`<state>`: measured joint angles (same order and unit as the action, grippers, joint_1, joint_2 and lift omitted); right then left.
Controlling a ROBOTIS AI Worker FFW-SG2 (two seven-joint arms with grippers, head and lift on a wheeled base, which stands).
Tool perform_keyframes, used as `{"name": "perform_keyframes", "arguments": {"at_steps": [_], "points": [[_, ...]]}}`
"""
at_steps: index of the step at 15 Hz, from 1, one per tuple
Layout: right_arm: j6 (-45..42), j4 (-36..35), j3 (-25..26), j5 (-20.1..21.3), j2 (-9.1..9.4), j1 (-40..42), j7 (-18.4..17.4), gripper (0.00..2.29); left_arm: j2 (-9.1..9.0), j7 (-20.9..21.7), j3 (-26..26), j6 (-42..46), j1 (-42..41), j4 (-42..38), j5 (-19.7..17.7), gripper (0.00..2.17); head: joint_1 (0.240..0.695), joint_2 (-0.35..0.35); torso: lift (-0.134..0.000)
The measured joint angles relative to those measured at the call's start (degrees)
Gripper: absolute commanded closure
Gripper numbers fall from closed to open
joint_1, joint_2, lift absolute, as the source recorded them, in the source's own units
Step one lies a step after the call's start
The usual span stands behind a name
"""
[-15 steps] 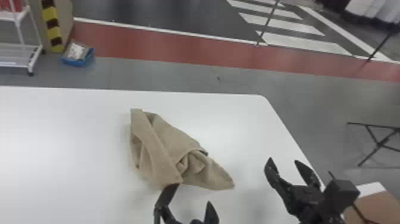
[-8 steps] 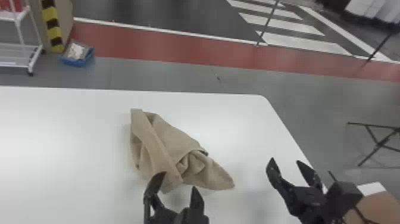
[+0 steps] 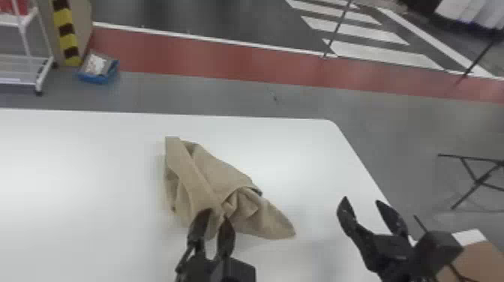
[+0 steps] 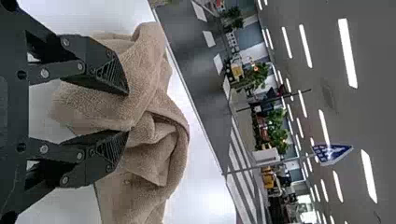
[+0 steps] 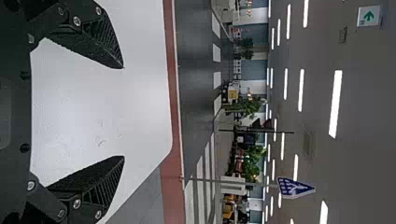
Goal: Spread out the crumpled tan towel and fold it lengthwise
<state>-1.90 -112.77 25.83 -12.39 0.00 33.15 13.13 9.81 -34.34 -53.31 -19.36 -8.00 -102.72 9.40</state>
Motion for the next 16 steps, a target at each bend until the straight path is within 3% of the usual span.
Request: {"name": "perform_keyframes", "arguments": {"at_steps": [3, 5, 9, 12, 14, 16], "points": [[-0.54, 0.03, 0.00, -0.28, 0.00, 0.06, 0.18, 0.22, 0.67, -0.80, 0.55, 1.82, -0.48, -1.21, 0.00, 2.14, 0.695, -0.350, -0.124], [-0.82, 0.03, -0.02, -0.46, 0.00, 0.12, 0.33, 0.22, 2.16, 0.11, 2.51, 2.96, -1.39, -3.32, -0.04, 2.14, 0.695, -0.350, -0.124], [-1.12, -0.14, -0.17, -0.59, 0.00, 0.14, 0.35, 0.17, 6.03, 6.79, 12.90, 5.57, -6.23, -12.13, -2.71, 2.14, 0.695, -0.350, -0.124], [-1.13, -1.60, -0.41, -0.56, 0.00, 0.04, 1.84, 0.11, 7.49, 14.37, 29.50, 6.09, -12.35, -21.58, -13.10, 2.14, 0.695, -0.350, -0.124], [-1.13, -2.21, -0.42, -0.57, -0.07, -0.35, 7.74, 0.13, 7.45, 16.83, 39.26, 4.22, -14.33, -24.47, -20.95, 2.14, 0.695, -0.312, -0.124], [-0.96, -2.02, -0.33, -0.70, -0.09, -1.32, 15.13, 0.17, 7.23, 17.91, 44.57, 1.83, -14.78, -24.77, -24.36, 2.14, 0.695, -0.232, -0.124]]}}
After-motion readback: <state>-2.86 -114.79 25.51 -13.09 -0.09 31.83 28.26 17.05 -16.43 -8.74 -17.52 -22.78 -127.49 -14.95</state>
